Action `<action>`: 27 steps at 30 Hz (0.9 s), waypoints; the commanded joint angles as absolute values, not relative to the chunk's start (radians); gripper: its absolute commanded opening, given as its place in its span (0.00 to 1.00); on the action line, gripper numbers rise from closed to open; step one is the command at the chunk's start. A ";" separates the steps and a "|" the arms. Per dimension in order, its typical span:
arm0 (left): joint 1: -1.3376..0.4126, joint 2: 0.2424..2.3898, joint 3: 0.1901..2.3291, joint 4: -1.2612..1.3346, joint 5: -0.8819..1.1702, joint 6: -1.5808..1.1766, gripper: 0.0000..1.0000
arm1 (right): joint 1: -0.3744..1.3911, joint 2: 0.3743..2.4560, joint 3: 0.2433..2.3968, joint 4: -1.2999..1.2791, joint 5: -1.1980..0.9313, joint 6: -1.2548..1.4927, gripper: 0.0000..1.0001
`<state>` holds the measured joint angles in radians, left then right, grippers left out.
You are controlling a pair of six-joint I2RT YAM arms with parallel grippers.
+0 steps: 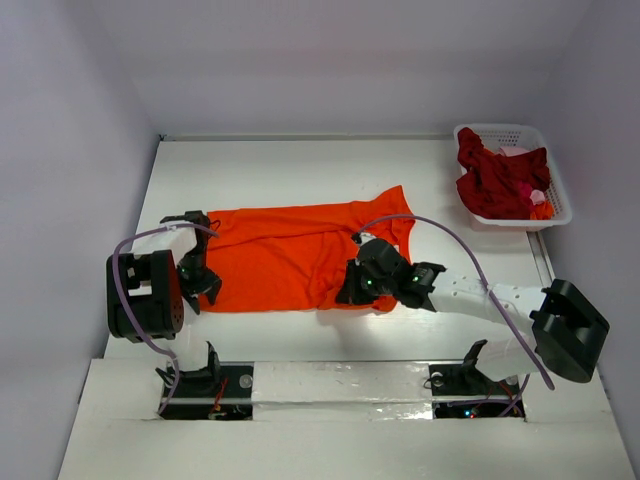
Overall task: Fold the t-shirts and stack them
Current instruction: Grap the side of the flattened tshirt closest away from the robot with both arms
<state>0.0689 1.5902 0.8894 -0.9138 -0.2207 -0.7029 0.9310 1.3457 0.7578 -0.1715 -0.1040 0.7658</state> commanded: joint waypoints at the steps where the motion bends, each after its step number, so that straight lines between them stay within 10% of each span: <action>1: 0.084 1.583 0.873 -0.936 -0.226 -0.698 0.40 | 0.940 1.324 0.769 -0.132 -0.087 0.752 0.00; 8: 0.084 1.577 0.890 -0.946 -0.222 -0.699 0.22 | 0.940 1.328 0.773 -0.129 -0.089 0.749 0.00; 27: 0.094 1.609 0.974 -0.970 -0.393 -0.732 0.28 | 0.940 1.328 0.770 -0.121 -0.097 0.750 0.00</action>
